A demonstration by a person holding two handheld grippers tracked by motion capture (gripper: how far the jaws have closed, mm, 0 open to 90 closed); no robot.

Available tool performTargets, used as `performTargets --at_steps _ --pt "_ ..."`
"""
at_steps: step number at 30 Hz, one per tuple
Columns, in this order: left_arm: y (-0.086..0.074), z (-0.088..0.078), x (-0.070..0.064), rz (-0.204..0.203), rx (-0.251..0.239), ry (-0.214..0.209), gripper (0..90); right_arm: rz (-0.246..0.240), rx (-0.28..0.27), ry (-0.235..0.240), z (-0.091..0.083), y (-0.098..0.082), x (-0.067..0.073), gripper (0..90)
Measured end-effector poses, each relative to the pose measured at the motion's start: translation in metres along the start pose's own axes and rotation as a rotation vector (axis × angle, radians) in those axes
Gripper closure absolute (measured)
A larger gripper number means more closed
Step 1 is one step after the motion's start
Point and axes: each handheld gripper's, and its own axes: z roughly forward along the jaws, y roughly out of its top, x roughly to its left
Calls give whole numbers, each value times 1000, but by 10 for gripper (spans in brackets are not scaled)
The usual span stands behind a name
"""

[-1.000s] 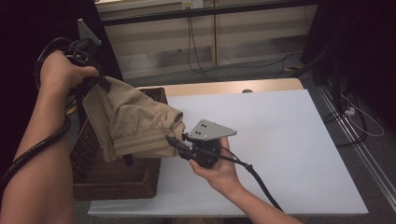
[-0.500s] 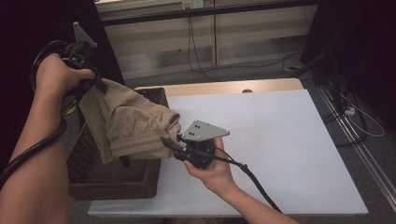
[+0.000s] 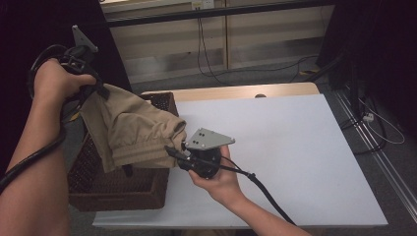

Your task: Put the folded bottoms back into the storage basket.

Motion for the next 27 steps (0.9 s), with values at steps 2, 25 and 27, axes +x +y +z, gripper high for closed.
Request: performTargets --at_steps 2,25,27 --pt "-1 0 2 -5 -1 -1 866 -3 2 1 2 -1 1 767" --pt "-5 2 17 -21 -3 5 866 -8 11 12 14 -2 7 767" --pt "-6 3 19 -20 -3 4 866 -7 13 15 16 -2 8 767"
